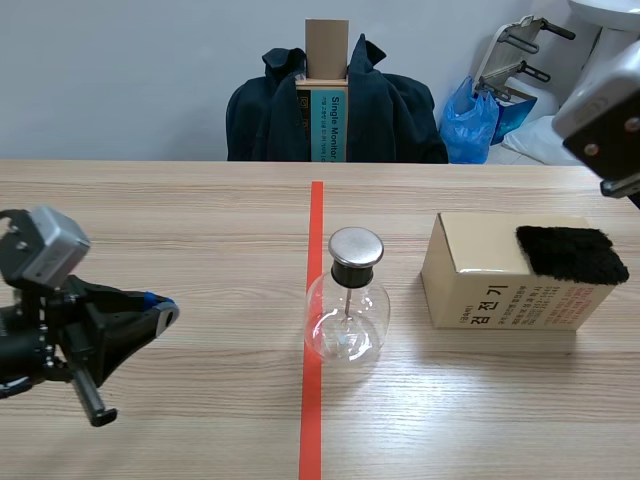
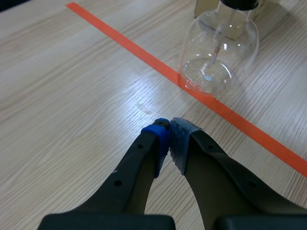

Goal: Do the electroscope experiment.
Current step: 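Bring the plate to the electroscope and point at the metal foil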

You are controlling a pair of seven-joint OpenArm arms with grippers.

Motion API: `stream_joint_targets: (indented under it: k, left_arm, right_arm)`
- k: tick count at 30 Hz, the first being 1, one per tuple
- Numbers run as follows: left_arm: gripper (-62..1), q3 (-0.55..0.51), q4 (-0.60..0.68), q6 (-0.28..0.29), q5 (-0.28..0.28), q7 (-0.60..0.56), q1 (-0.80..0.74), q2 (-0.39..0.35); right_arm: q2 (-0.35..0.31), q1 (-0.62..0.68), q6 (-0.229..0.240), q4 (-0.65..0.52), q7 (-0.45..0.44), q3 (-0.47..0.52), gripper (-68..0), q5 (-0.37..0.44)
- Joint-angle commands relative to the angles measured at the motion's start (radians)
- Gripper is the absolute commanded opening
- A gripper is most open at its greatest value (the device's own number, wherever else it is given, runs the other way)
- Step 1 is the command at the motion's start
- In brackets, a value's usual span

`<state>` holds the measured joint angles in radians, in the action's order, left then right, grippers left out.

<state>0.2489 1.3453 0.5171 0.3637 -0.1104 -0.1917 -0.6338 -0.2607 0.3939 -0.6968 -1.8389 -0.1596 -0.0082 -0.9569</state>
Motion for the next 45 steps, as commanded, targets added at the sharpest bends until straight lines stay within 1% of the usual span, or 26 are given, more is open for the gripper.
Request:
stream_joint_targets:
  k: [1, 3, 6, 8, 10, 13, 15, 18, 19, 21, 23, 26, 29, 33, 36, 40, 45]
  left_arm:
    - [-58.8, 0.048, -0.008, 0.003, 0.005, -0.032, 0.048, 0.017]
    - [-58.8, 0.122, -0.068, 0.003, 0.004, -0.038, 0.111, 0.036]
    - [-58.8, 0.219, -0.14, 0.003, -0.05, -0.086, 0.179, 0.075]
    - [-58.8, 0.27, -0.18, 0.002, -0.077, -0.114, 0.212, 0.103]
    - [-58.8, 0.312, -0.216, -0.011, -0.091, -0.132, 0.239, 0.13]
    - [-58.8, 0.356, -0.261, -0.039, -0.106, -0.137, 0.268, 0.166]
    - [-58.8, 0.372, -0.283, -0.044, -0.124, -0.15, 0.276, 0.185]
    - [-58.8, 0.381, -0.298, -0.072, -0.126, -0.181, 0.278, 0.203]
    - [-58.8, 0.382, -0.299, -0.078, -0.125, -0.189, 0.278, 0.207]
    - [-58.8, 0.382, -0.299, -0.082, -0.125, -0.203, 0.278, 0.213]
    - [-58.8, 0.382, -0.299, -0.082, -0.124, -0.215, 0.278, 0.218]
    - [-58.7, 0.382, -0.299, -0.082, -0.122, -0.215, 0.278, 0.221]
    - [-58.7, 0.382, -0.299, -0.081, -0.121, -0.237, 0.278, 0.22]
    - [-58.8, 0.382, -0.299, -0.082, -0.122, -0.257, 0.278, 0.22]
    - [-58.8, 0.382, -0.299, -0.082, -0.121, -0.26, 0.278, 0.22]
    - [-58.8, 0.382, -0.299, -0.083, -0.121, -0.26, 0.278, 0.22]
    - [-58.8, 0.382, -0.299, -0.085, -0.121, -0.26, 0.278, 0.221]
  right_arm:
    - [-0.011, -0.014, -0.019, -0.018, -0.004, 0.01, -66.7, 0.023]
    - [-0.011, -0.014, -0.019, -0.031, -0.006, 0.01, -66.7, 0.043]
    - [-0.011, -0.014, -0.018, -0.034, -0.052, 0.009, -66.7, 0.096]
    - [-0.011, -0.014, -0.018, -0.034, -0.109, 0.009, -66.7, 0.147]
    - [-0.011, -0.014, -0.018, -0.034, -0.172, 0.009, -66.7, 0.193]
    - [-0.011, -0.014, -0.017, -0.034, -0.263, 0.009, -66.7, 0.254]
    - [-0.011, -0.014, -0.013, -0.034, -0.339, 0.008, -66.7, 0.311]
    - [-0.011, -0.014, 0.035, -0.034, -0.468, 0.007, -66.7, 0.394]
    - [-0.011, -0.013, 0.051, -0.034, -0.508, 0.006, -66.7, 0.412]
    - [-0.011, -0.013, 0.082, -0.025, -0.567, -0.003, -66.7, 0.42]
    - [-0.011, -0.014, 0.092, 0.006, -0.61, -0.023, -66.7, 0.384]
    - [-0.01, -0.014, 0.09, 0.097, -0.66, -0.068, -66.7, 0.278]
    - [-0.01, -0.029, 0.083, 0.208, -0.662, -0.101, -66.7, 0.166]
    - [0.01, -0.062, 0.076, 0.345, -0.649, -0.113, -66.7, 0.045]
    - [0.02, -0.087, 0.076, 0.42, -0.645, -0.113, -66.7, -0.032]
    - [0.02, -0.104, 0.076, 0.468, -0.629, -0.113, -66.7, -0.082]
    - [0.02, -0.114, 0.077, 0.482, -0.586, -0.109, -66.7, -0.127]
